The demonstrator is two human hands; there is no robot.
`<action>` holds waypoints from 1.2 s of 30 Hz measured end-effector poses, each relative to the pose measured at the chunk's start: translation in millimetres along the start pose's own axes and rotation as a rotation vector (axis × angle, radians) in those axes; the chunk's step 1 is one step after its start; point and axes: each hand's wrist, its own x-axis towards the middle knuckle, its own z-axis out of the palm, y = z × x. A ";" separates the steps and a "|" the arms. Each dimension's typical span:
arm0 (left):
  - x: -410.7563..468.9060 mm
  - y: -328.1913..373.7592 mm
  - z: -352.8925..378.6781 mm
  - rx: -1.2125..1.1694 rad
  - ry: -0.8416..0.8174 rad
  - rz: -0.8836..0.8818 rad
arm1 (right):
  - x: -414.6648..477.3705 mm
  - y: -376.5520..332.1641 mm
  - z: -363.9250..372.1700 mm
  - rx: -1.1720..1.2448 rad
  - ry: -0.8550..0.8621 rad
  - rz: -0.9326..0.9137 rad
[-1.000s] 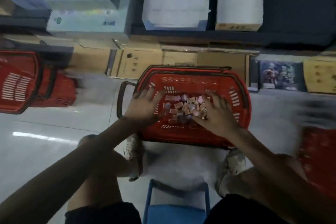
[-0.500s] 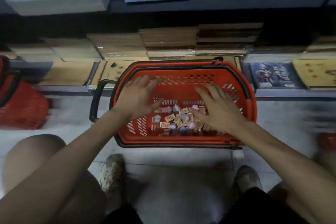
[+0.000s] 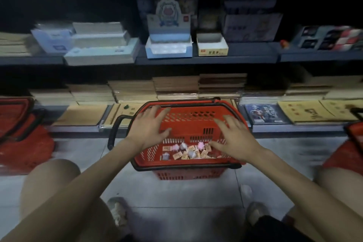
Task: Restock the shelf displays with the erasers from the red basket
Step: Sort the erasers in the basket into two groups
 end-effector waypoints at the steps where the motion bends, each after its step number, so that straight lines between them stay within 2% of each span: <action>1: 1.2 -0.2 -1.0 0.003 0.001 0.000 | 1.3 -1.8 -3.7 -0.011 0.000 -0.014; 9: -6.4 -22.5 31.0 0.016 -0.064 -0.018 | 14.8 7.3 5.8 -0.144 -0.070 -0.112; 13: -12.7 -34.6 66.1 0.030 -0.199 -0.104 | 19.3 32.7 40.2 -0.256 -0.187 -0.104; 16: -20.8 -40.7 84.8 0.041 -0.230 -0.063 | 22.3 48.0 67.7 -0.331 -0.207 -0.115; 20: -25.3 -57.1 99.1 0.181 -0.280 0.009 | 46.2 55.2 86.8 -0.370 -0.203 -0.142; 25: 10.6 -63.2 99.7 0.216 -0.375 0.085 | 79.0 71.2 103.0 -0.381 -0.433 -0.196; 28: 30.6 -63.3 93.3 0.235 -0.418 0.075 | 90.4 77.3 94.1 -0.481 -0.555 -0.199; 32: 34.1 -58.8 89.9 0.287 -0.427 0.061 | 94.1 76.6 85.0 -0.571 -0.485 -0.178; 36: 18.8 -58.4 85.6 0.349 -0.439 0.101 | 82.0 73.9 80.5 -0.547 -0.416 -0.103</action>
